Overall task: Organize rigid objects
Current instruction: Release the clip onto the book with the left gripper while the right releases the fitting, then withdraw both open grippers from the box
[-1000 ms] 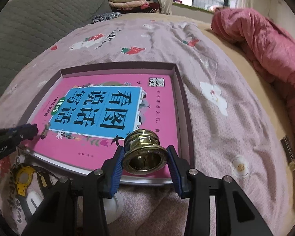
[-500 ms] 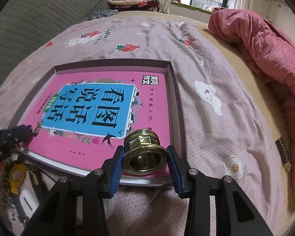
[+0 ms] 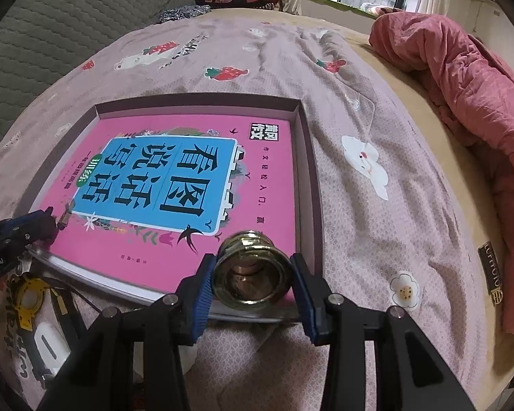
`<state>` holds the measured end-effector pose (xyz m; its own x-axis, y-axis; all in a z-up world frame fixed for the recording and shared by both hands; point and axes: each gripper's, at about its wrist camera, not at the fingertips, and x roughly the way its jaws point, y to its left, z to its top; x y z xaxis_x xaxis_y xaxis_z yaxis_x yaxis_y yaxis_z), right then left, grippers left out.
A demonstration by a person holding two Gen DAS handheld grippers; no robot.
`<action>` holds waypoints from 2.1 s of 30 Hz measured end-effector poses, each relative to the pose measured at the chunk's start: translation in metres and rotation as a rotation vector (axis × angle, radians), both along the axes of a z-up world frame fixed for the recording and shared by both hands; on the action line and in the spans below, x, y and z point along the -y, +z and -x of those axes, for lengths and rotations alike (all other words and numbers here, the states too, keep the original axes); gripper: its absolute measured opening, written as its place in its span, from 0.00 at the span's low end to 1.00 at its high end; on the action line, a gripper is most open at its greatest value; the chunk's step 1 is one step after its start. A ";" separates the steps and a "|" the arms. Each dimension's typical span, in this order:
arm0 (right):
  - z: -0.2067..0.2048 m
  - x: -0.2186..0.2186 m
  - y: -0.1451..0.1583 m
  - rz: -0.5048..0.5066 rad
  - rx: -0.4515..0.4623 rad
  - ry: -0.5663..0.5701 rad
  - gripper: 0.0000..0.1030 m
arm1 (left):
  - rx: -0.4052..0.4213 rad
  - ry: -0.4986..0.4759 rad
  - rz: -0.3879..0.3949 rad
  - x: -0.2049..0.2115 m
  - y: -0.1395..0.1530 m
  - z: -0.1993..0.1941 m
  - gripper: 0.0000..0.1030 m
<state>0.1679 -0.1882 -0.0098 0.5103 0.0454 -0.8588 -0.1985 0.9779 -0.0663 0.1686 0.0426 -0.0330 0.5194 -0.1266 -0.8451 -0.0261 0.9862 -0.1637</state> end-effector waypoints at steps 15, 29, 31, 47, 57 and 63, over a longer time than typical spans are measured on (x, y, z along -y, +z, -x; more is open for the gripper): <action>0.006 0.008 0.004 -0.036 0.017 -0.012 0.49 | -0.001 0.005 0.034 -0.006 0.003 0.004 0.21; 0.027 0.019 0.020 -0.119 0.090 -0.026 0.53 | 0.005 0.009 0.016 -0.006 0.005 0.006 0.37; 0.030 0.021 0.022 -0.121 0.102 -0.030 0.54 | 0.010 0.004 0.016 -0.004 0.006 0.007 0.44; 0.041 0.022 0.037 -0.128 0.155 -0.048 0.54 | 0.026 0.016 0.031 -0.012 0.014 0.015 0.58; 0.050 0.017 0.040 -0.128 0.167 -0.038 0.55 | 0.054 0.037 0.044 -0.013 0.029 0.030 0.59; 0.060 0.018 0.045 -0.134 0.183 -0.038 0.55 | 0.099 0.035 0.027 -0.018 0.052 0.046 0.59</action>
